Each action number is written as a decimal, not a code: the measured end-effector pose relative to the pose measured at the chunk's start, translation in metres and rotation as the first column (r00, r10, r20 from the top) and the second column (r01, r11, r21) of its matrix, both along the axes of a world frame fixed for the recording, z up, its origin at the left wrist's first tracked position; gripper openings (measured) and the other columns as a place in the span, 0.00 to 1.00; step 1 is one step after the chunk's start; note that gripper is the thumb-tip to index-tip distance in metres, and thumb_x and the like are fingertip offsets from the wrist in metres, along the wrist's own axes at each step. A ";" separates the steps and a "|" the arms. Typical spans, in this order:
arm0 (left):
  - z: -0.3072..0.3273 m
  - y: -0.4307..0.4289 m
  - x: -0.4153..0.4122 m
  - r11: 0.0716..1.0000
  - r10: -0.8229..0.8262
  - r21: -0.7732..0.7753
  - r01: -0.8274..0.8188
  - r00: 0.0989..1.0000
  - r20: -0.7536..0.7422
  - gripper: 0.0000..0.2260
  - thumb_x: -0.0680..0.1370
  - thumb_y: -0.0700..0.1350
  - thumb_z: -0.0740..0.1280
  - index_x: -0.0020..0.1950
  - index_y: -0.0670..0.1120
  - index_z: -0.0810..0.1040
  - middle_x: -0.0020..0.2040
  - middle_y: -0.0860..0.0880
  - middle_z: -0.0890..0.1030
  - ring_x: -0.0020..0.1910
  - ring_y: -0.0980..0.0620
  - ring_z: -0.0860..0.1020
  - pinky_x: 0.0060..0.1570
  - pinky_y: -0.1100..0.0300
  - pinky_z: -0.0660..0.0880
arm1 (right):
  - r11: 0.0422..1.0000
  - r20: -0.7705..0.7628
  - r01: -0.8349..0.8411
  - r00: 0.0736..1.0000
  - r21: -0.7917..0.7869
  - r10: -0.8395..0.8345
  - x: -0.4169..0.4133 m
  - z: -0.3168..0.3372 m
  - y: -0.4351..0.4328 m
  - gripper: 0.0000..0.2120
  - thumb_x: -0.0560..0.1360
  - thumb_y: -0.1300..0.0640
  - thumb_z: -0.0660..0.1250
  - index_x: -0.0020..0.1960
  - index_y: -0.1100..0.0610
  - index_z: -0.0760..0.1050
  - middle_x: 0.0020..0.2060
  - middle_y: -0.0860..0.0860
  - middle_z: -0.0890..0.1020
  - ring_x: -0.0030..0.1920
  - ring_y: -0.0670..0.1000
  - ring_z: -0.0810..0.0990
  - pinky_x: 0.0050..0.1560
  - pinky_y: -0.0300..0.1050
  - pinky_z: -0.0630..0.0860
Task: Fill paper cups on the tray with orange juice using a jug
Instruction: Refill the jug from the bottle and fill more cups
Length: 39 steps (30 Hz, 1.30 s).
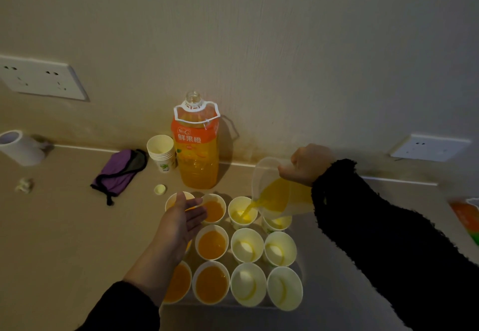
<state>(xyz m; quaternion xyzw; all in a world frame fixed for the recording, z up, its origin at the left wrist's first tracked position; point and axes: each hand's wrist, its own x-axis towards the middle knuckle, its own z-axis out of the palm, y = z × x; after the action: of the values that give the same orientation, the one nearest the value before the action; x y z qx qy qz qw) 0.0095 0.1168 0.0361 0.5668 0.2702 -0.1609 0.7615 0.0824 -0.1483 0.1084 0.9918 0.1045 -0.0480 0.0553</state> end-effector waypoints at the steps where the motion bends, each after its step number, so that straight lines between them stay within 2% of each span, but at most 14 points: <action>1: 0.000 0.000 0.000 1.000 -0.002 0.002 0.002 1.000 0.001 0.23 0.83 0.56 0.48 0.48 0.44 0.76 0.48 0.43 0.79 0.56 0.44 0.75 0.53 0.53 0.68 | 1.000 0.003 0.000 1.000 -0.005 0.000 0.000 0.000 0.000 0.28 0.66 0.32 0.49 0.26 0.57 0.63 0.23 0.51 0.65 0.26 0.51 0.66 0.28 0.40 0.58; 6: -0.001 0.000 -0.002 1.000 -0.009 -0.003 0.009 1.000 0.004 0.22 0.83 0.56 0.48 0.48 0.44 0.76 0.47 0.43 0.79 0.56 0.44 0.75 0.55 0.53 0.67 | 1.000 0.001 0.012 1.000 -0.009 -0.012 -0.001 -0.001 0.001 0.29 0.64 0.31 0.49 0.27 0.57 0.66 0.24 0.51 0.68 0.29 0.53 0.70 0.29 0.39 0.61; 9: 0.000 0.000 -0.002 1.000 -0.013 -0.001 0.013 1.000 0.002 0.22 0.83 0.56 0.48 0.47 0.44 0.76 0.47 0.43 0.79 0.56 0.44 0.75 0.56 0.53 0.67 | 1.000 0.002 0.004 1.000 -0.008 -0.004 -0.003 0.000 0.002 0.30 0.61 0.29 0.46 0.26 0.57 0.65 0.23 0.51 0.67 0.27 0.52 0.68 0.28 0.39 0.59; 14: 0.000 0.001 -0.002 1.000 -0.015 -0.001 0.015 1.000 0.001 0.22 0.83 0.56 0.48 0.48 0.44 0.76 0.47 0.43 0.79 0.57 0.44 0.75 0.56 0.53 0.67 | 0.999 0.012 0.013 1.000 -0.038 -0.012 -0.004 0.003 0.004 0.29 0.73 0.33 0.56 0.27 0.56 0.65 0.25 0.51 0.68 0.32 0.54 0.71 0.29 0.39 0.59; 16: 0.000 0.002 -0.002 1.000 -0.017 0.005 0.017 1.000 0.001 0.22 0.83 0.56 0.48 0.48 0.44 0.76 0.47 0.43 0.79 0.56 0.44 0.75 0.55 0.53 0.67 | 0.999 0.023 0.020 1.000 -0.039 -0.019 -0.004 0.004 0.005 0.28 0.74 0.35 0.57 0.27 0.56 0.65 0.25 0.51 0.68 0.32 0.54 0.72 0.29 0.39 0.59; 23: 0.001 0.002 -0.001 1.000 -0.028 0.009 0.028 1.000 0.004 0.22 0.83 0.56 0.48 0.48 0.44 0.76 0.48 0.43 0.80 0.56 0.44 0.75 0.55 0.53 0.68 | 0.998 0.044 0.048 0.998 -0.031 -0.047 -0.003 0.002 0.006 0.28 0.73 0.35 0.57 0.27 0.57 0.65 0.25 0.52 0.67 0.27 0.51 0.67 0.29 0.39 0.59; 31: 0.001 0.003 0.000 0.999 -0.045 0.009 0.044 0.999 0.015 0.22 0.83 0.56 0.48 0.49 0.44 0.76 0.49 0.43 0.79 0.54 0.46 0.76 0.55 0.53 0.67 | 0.998 0.046 0.043 0.998 -0.050 -0.040 -0.002 0.000 0.006 0.28 0.73 0.34 0.56 0.28 0.57 0.68 0.25 0.51 0.68 0.28 0.52 0.69 0.29 0.39 0.62; 39: 0.001 0.001 0.002 0.999 -0.042 0.022 0.042 0.999 0.005 0.22 0.83 0.56 0.48 0.48 0.44 0.76 0.48 0.44 0.80 0.55 0.45 0.76 0.57 0.53 0.67 | 0.998 0.045 0.052 0.998 -0.030 -0.050 -0.001 -0.003 0.004 0.29 0.71 0.32 0.54 0.26 0.57 0.66 0.24 0.51 0.68 0.25 0.50 0.67 0.28 0.39 0.59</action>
<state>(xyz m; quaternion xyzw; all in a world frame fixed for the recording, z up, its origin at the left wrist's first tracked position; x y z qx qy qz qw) 0.0119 0.1177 0.0374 0.5813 0.2577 -0.1723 0.7523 0.0811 -0.1443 0.1056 0.9940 0.0771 -0.0291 0.0717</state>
